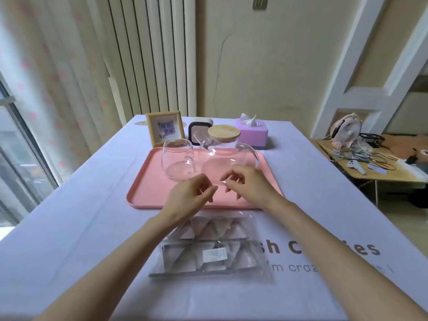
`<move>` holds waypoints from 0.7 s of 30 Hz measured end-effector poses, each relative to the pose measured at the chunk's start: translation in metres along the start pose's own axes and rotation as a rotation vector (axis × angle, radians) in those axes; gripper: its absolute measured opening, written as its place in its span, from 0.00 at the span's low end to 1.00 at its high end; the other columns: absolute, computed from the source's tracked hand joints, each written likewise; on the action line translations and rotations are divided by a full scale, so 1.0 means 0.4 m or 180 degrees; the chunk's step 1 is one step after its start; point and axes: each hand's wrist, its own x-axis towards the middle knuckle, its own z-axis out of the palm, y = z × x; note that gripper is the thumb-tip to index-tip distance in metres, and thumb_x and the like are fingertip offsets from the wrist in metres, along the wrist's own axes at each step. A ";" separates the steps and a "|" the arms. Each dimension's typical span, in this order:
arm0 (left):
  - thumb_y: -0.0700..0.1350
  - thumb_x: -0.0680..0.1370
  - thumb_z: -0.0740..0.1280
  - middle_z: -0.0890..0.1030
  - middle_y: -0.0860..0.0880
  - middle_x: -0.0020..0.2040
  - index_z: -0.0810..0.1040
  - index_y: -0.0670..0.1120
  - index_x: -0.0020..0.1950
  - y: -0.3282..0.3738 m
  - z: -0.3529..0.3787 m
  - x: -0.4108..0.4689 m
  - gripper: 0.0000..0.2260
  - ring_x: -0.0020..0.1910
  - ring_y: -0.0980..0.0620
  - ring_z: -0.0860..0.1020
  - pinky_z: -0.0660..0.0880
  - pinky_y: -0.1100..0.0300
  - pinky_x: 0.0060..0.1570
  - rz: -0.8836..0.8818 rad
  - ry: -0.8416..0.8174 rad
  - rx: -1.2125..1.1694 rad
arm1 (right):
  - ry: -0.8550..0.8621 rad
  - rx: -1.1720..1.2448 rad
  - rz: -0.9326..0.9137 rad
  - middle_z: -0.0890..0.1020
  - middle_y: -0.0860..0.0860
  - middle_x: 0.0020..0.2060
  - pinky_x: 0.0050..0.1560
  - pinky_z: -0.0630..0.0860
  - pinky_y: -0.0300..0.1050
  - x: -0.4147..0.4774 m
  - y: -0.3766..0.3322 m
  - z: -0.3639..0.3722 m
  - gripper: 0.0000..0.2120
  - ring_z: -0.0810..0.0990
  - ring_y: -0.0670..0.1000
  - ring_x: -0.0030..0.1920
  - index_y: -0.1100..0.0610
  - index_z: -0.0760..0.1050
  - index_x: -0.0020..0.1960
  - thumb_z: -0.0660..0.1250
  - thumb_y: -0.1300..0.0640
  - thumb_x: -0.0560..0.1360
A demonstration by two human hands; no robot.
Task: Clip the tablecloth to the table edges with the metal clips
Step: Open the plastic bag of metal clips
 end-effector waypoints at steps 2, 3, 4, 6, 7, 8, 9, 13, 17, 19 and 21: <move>0.55 0.73 0.64 0.82 0.55 0.35 0.74 0.48 0.40 0.001 0.002 -0.010 0.10 0.37 0.54 0.79 0.77 0.50 0.44 0.0075 -0.0201 0.0126 | -0.0126 -0.0353 -0.0033 0.82 0.48 0.32 0.37 0.78 0.46 -0.013 -0.005 0.002 0.02 0.75 0.44 0.30 0.53 0.79 0.42 0.69 0.58 0.72; 0.54 0.73 0.65 0.81 0.54 0.36 0.74 0.48 0.40 -0.002 0.005 -0.014 0.10 0.39 0.52 0.79 0.76 0.50 0.44 0.0110 -0.0303 0.0224 | -0.0209 -0.0540 -0.0049 0.82 0.46 0.32 0.39 0.77 0.45 -0.022 -0.003 0.005 0.01 0.75 0.42 0.30 0.53 0.80 0.41 0.70 0.57 0.72; 0.53 0.73 0.66 0.80 0.53 0.37 0.74 0.48 0.40 -0.001 0.006 -0.020 0.10 0.41 0.50 0.79 0.76 0.50 0.44 0.0080 -0.0416 0.0312 | -0.0285 -0.0694 -0.0008 0.81 0.44 0.32 0.41 0.76 0.45 -0.029 0.000 0.009 0.01 0.75 0.41 0.31 0.53 0.81 0.41 0.70 0.56 0.71; 0.50 0.74 0.68 0.80 0.50 0.39 0.76 0.47 0.41 -0.001 0.012 -0.036 0.07 0.41 0.49 0.78 0.75 0.53 0.44 0.0133 -0.0524 0.0446 | -0.0399 -0.0894 0.0020 0.79 0.42 0.33 0.45 0.76 0.47 -0.047 0.002 0.019 0.01 0.75 0.42 0.36 0.51 0.82 0.40 0.71 0.55 0.70; 0.48 0.74 0.69 0.80 0.50 0.40 0.77 0.46 0.43 -0.003 0.014 -0.045 0.06 0.41 0.50 0.77 0.75 0.54 0.45 0.0170 -0.0549 0.0498 | -0.0413 -0.0955 0.0039 0.80 0.42 0.34 0.46 0.76 0.48 -0.056 0.004 0.022 0.02 0.76 0.44 0.38 0.50 0.82 0.40 0.70 0.55 0.70; 0.47 0.74 0.69 0.80 0.49 0.42 0.78 0.45 0.44 -0.004 0.014 -0.056 0.05 0.42 0.51 0.77 0.75 0.55 0.46 0.0224 -0.0568 0.0519 | -0.0416 -0.1046 0.0066 0.81 0.43 0.36 0.47 0.76 0.50 -0.063 0.005 0.023 0.02 0.77 0.45 0.40 0.50 0.81 0.40 0.70 0.54 0.70; 0.46 0.74 0.69 0.80 0.49 0.44 0.79 0.45 0.45 -0.006 0.013 -0.066 0.05 0.43 0.51 0.77 0.75 0.54 0.47 0.0273 -0.0599 0.0526 | -0.0433 -0.1131 0.0110 0.82 0.43 0.38 0.48 0.76 0.50 -0.070 0.007 0.022 0.02 0.77 0.47 0.43 0.49 0.81 0.41 0.69 0.53 0.70; 0.58 0.70 0.64 0.78 0.48 0.50 0.79 0.47 0.52 -0.012 0.007 -0.098 0.19 0.51 0.50 0.75 0.72 0.55 0.52 0.0407 -0.0726 0.0663 | -0.0693 -0.1574 0.0236 0.82 0.46 0.48 0.53 0.75 0.49 -0.087 0.011 0.026 0.05 0.77 0.49 0.50 0.48 0.79 0.47 0.66 0.49 0.74; 0.64 0.65 0.51 0.76 0.48 0.57 0.76 0.48 0.60 -0.013 0.021 -0.128 0.32 0.56 0.48 0.72 0.68 0.54 0.57 0.0541 -0.0848 0.1215 | -0.0873 -0.1506 0.0504 0.79 0.48 0.47 0.51 0.73 0.45 -0.105 0.009 0.030 0.04 0.76 0.49 0.50 0.52 0.78 0.48 0.66 0.54 0.74; 0.59 0.73 0.53 0.75 0.49 0.62 0.74 0.49 0.64 -0.017 0.032 -0.142 0.26 0.62 0.47 0.71 0.66 0.54 0.60 0.0604 -0.0897 0.1397 | -0.0858 -0.1171 0.0687 0.78 0.47 0.40 0.48 0.73 0.43 -0.118 0.007 0.026 0.01 0.76 0.48 0.44 0.54 0.78 0.43 0.69 0.57 0.73; 0.54 0.77 0.51 0.72 0.51 0.68 0.69 0.50 0.69 -0.027 0.043 -0.154 0.23 0.67 0.49 0.68 0.63 0.56 0.65 0.0705 -0.0939 0.1502 | -0.0622 -0.0953 0.0742 0.78 0.46 0.35 0.44 0.73 0.42 -0.129 0.009 0.024 0.07 0.75 0.46 0.38 0.54 0.76 0.36 0.70 0.60 0.72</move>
